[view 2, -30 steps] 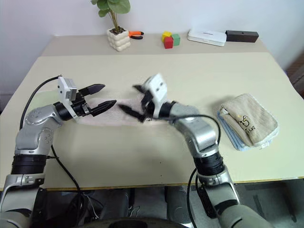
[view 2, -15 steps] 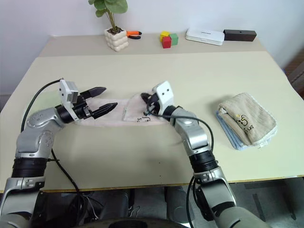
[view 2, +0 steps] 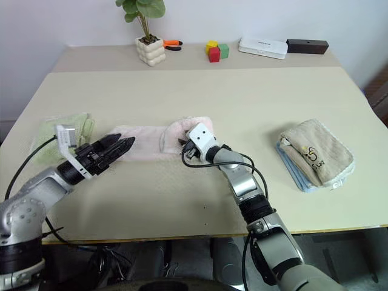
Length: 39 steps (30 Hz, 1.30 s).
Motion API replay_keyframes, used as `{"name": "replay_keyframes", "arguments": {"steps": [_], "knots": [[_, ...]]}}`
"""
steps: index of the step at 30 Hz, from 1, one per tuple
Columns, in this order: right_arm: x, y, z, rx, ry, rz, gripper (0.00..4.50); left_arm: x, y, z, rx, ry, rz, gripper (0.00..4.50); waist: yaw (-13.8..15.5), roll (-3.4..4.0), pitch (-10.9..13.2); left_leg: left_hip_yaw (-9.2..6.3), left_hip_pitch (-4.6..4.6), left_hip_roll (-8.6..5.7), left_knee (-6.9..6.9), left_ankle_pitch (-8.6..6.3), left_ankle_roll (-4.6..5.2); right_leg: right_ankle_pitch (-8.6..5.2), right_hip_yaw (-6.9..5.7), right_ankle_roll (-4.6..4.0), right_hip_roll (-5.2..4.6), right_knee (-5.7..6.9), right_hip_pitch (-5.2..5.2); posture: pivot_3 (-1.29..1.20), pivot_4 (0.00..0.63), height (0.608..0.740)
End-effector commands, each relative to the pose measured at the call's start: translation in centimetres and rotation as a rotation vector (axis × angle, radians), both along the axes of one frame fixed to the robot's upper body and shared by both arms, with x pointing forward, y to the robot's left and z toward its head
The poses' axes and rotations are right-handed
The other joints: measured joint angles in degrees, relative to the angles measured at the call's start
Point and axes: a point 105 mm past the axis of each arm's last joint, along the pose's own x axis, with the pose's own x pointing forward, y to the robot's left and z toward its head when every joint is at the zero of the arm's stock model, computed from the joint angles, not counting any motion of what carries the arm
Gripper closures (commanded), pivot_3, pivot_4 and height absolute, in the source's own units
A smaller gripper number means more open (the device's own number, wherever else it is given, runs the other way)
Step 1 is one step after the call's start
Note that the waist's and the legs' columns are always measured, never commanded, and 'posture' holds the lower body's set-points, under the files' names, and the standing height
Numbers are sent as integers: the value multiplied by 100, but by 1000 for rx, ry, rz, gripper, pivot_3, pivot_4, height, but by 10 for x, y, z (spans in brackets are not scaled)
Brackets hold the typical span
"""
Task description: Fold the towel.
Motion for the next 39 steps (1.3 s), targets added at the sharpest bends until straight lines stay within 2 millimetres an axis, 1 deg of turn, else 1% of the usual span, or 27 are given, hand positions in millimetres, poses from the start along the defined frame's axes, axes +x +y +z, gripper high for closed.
{"name": "replay_keyframes", "arguments": {"steps": [1, 2, 3, 5, 8, 10, 11, 15, 17, 20, 24, 27, 30, 32, 33, 34, 36, 39], "knots": [[-11, -5, 39, 84, -81, 92, 655, -11, 4, 14, -44, -15, 65, 0, 0, 0, 0, 0, 0, 0, 1, 0, 0, 0, 0, 0, 0, -1, 1, 0, 150, 740], [-16, -9, 51, 111, -101, 134, 157, -13, 7, 12, -67, 7, 104, 0, 1, 0, 0, 1, 0, -1, 1, 0, 0, 0, 0, 0, -1, -2, 1, 0, 150, 740], [-20, -15, 61, 130, -113, 163, 19, -16, 10, 10, -118, 28, 140, 0, -1, 1, 0, 0, 0, -1, 1, 0, 0, 0, 0, 0, -1, -2, 2, 0, 150, 740], [-28, -25, 77, 131, -129, 219, 19, -22, 14, 1, -229, 96, 183, 0, 3, 0, 0, 1, 1, -1, 0, 0, -1, 0, 0, 0, -2, -3, 3, 0, 150, 740], [-35, -39, 93, 114, -118, 275, 19, -29, 15, -12, -283, 173, 212, 0, 4, 0, 0, -1, 1, -1, 0, 0, 0, -1, 0, -1, 0, -3, 4, 0, 150, 740], [-39, -48, 105, 119, -113, 298, 19, -28, 22, -22, -316, 223, 282, 0, 4, -1, 0, -1, 2, -1, 1, 0, 0, -2, -1, -3, 2, -3, 4, 0, 150, 740], [-43, -51, 108, 109, -102, 320, 19, -28, 25, -26, -333, 244, 314, 0, 7, 1, 1, -1, 2, -1, 2, 0, 0, -3, 0, -5, 3, -4, 4, 0, 150, 740], [-47, -61, 104, 22, -72, 335, 19, -29, 27, -47, -328, 338, 388, 0, 7, -2, -1, 3, 2, -2, 1, 0, 0, -6, 2, -12, 2, -11, 5, 0, 150, 740], [-43, -64, 110, 32, -88, 306, 19, -24, 29, -53, -317, 356, 417, 0, 7, -1, -1, 3, 2, -2, 0, 0, 0, -10, 2, -19, 3, -13, 5, 0, 150, 740], [-39, -66, 115, 37, -108, 280, 19, -18, 29, -62, -375, 423, 444, 0, 13, -2, -1, 3, 1, -2, 3, 0, -1, -11, 3, -20, 4, -13, 5, 0, 150, 740], [-37, -68, 113, 32, -107, 259, 19, -11, 27, -69, -371, 451, 471, 0, 31, -1, -2, 4, 2, -4, 2, 0, -1, -9, 3, -18, 2, -16, 8, 0, 150, 740], [-36, -68, 110, 23, -111, 244, 19, -3, 22, -71, -434, 483, 488, 0, 53, 3, -5, 3, 3, -5, 4, 1, -3, -8, 3, -15, 2, -16, 11, 0, 150, 740], [-37, -68, 109, 22, -113, 236, 19, 0, 18, -78, -455, 540, 493, 0, 77, 4, -6, 3, 5, -6, 6, 1, -3, -8, 3, -15, 1, -16, 15, 0, 150, 740], [-35, -69, 110, 25, -118, 220, 0, 7, 19, -82, -509, 579, 527, 563, 112, 14, -12, 4, 6, -6, 5, 1, -3, -6, 3, -11, 1, -17, 16, 0, 150, 740], [-34, -70, 111, 25, -125, 206, 0, 12, 17, -80, -532, 579, 515, 885, 141, 17, -14, 4, 6, -7, 6, 1, -3, -5, 4, -11, 0, -17, 16, 0, 150, 740], [-33, -71, 112, 26, -128, 198, 0, 17, 14, -78, -545, 582, 496, 1321, 165, 17, -14, 4, 6, -7, 7, 2, -4, -6, 4, -11, 1, -16, 16, 0, 150, 740], [-31, -73, 113, 25, -132, 180, 0, 23, 8, -70, -558, 559, 442, 2348, 196, 16, -13, 2, 6, -8, 8, 3, -6, -6, 2, -13, 1, -17, 18, 0, 150, 740], [-30, -82, 107, -4, -125, 156, 0, 26, -5, -55, -613, 531, 363, 3869, 196, 9, -9, 3, -2, -10, 9, 4, -7, -5, 3, -10, -1, -29, 18, 0, 150, 740]]}}
